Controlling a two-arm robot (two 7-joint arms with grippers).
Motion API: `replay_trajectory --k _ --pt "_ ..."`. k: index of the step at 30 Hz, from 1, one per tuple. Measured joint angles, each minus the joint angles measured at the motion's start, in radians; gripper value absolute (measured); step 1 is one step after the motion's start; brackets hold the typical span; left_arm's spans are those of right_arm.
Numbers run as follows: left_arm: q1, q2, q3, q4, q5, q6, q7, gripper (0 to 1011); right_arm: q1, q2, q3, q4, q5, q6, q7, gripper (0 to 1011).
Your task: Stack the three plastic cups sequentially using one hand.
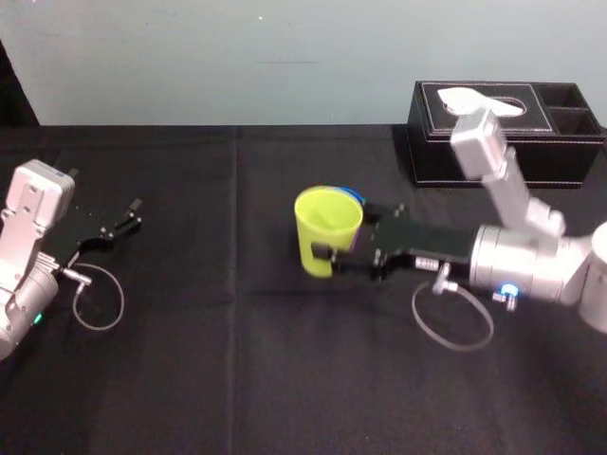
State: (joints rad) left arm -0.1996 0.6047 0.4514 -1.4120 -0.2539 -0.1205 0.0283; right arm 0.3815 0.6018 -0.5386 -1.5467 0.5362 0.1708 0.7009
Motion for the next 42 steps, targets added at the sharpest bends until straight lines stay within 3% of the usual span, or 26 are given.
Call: replay_trajectory --k 8,20,29,42 --pt "0.0 0.0 0.0 0.0 0.0 0.0 0.0 1011 0.117 -0.005 0.022 0.005 0.051 0.08 -0.003 723" --pt "0.0 0.0 0.0 0.0 0.0 0.0 0.0 1012 0.222 -0.033 -0.014 0.129 0.046 0.091 -0.021 723" --pt "0.0 0.0 0.0 0.0 0.0 0.0 0.0 1011 0.241 -0.053 -0.046 0.202 0.036 0.067 -0.03 723" --pt "0.0 0.0 0.0 0.0 0.0 0.0 0.0 1012 0.228 -0.059 -0.058 0.216 0.028 0.052 -0.041 723"
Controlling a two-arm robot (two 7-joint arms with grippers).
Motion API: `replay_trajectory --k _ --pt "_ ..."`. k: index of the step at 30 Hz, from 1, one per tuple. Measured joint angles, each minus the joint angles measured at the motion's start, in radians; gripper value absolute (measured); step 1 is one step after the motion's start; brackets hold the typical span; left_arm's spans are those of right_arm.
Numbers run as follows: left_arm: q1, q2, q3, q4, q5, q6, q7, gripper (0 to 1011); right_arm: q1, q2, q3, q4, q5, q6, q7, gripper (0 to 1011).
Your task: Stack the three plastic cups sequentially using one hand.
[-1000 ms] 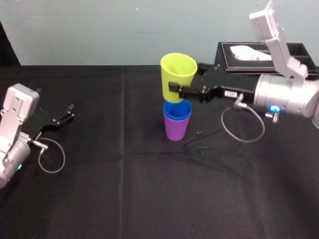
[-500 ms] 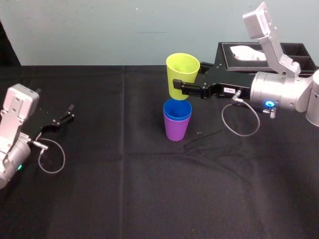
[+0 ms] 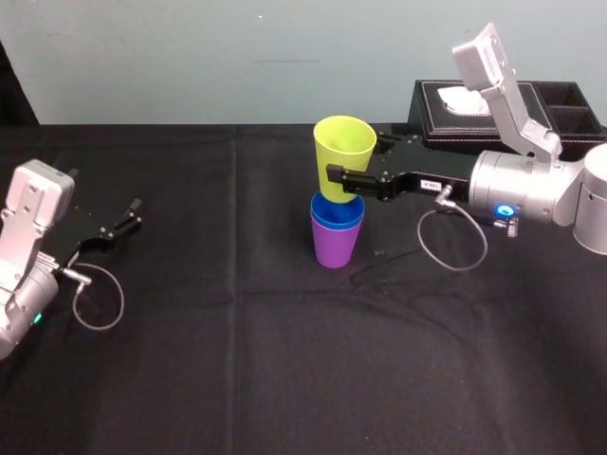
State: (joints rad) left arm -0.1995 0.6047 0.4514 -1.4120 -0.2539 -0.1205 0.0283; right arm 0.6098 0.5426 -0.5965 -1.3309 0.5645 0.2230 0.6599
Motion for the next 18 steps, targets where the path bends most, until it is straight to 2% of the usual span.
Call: replay_trajectory --k 18 --pt "0.0 0.0 0.0 0.0 0.0 0.0 0.0 1011 -0.016 0.008 -0.009 -0.001 -0.003 -0.008 0.016 723"
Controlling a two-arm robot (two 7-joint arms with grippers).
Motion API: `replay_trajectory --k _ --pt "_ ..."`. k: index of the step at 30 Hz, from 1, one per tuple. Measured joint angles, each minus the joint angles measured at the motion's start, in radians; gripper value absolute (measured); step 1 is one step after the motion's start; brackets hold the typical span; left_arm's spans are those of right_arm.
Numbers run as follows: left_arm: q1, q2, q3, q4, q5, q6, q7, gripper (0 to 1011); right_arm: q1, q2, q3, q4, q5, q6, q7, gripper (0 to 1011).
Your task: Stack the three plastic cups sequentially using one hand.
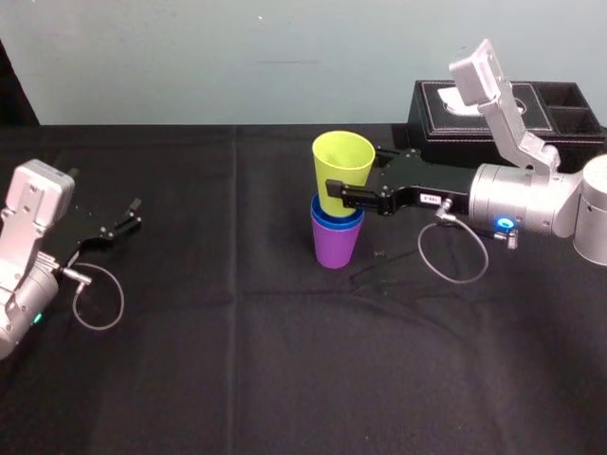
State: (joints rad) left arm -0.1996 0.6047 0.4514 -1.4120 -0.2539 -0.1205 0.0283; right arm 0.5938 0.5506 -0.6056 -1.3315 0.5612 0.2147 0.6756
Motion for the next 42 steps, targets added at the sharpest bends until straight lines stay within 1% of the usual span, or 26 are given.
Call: replay_trajectory --k 13,21,29,36,39,40,42 --pt "0.0 0.0 0.0 0.0 0.0 0.0 0.0 1011 0.002 -0.012 -0.008 0.035 0.001 -0.015 0.018 723" --pt "0.0 0.0 0.0 0.0 0.0 0.0 0.0 1011 0.005 -0.021 -0.019 0.056 -0.012 -0.023 0.023 723" --pt "0.0 0.0 0.0 0.0 0.0 0.0 0.0 1011 0.004 -0.025 -0.027 0.063 -0.03 -0.028 0.022 723" --pt "0.0 0.0 0.0 0.0 0.0 0.0 0.0 1011 0.003 -0.025 -0.026 0.062 -0.029 -0.028 0.021 724" --pt "0.0 0.0 0.0 0.0 0.0 0.0 0.0 1011 0.003 -0.025 -0.026 0.062 -0.029 -0.028 0.021 769" --pt "0.0 0.0 0.0 0.0 0.0 0.0 0.0 1011 0.003 -0.025 -0.026 0.062 -0.029 -0.028 0.021 815" --pt "0.0 0.0 0.0 0.0 0.0 0.0 0.0 1011 0.003 -0.025 -0.025 0.062 -0.028 -0.028 0.021 853"
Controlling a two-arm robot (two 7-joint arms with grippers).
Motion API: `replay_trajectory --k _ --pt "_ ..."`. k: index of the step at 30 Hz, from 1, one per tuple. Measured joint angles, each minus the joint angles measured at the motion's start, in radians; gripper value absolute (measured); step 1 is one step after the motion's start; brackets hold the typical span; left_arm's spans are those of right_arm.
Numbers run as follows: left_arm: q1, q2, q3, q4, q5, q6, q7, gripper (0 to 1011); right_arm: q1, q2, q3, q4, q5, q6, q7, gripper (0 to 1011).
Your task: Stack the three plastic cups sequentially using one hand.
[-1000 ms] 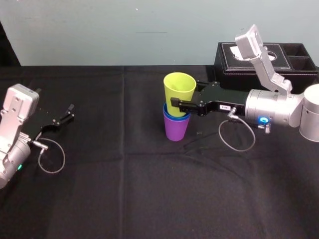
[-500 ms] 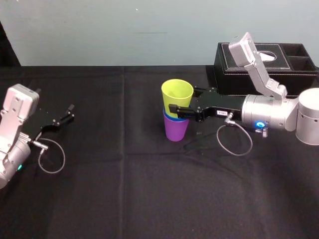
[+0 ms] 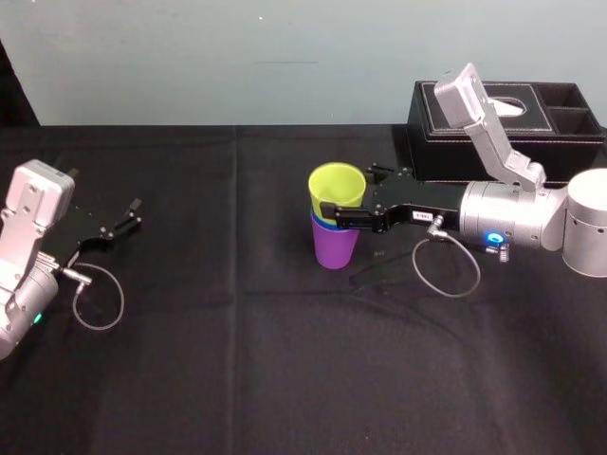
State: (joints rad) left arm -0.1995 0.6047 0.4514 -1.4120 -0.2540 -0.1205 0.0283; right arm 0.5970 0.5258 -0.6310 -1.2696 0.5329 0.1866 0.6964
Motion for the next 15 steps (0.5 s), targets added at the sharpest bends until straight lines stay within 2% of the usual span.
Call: replay_trajectory --k 5,13,15 --pt "0.0 0.0 0.0 0.0 0.0 0.0 0.0 1011 0.0 0.0 0.001 0.0 0.001 0.0 0.0 1002" --pt "0.0 0.0 0.0 0.0 0.0 0.0 0.0 1011 -0.001 0.001 0.003 -0.003 0.001 -0.001 -0.001 1004" --pt "0.0 0.0 0.0 0.0 0.0 0.0 0.0 1011 -0.019 0.005 0.014 -0.023 0.003 -0.016 -0.011 1004"
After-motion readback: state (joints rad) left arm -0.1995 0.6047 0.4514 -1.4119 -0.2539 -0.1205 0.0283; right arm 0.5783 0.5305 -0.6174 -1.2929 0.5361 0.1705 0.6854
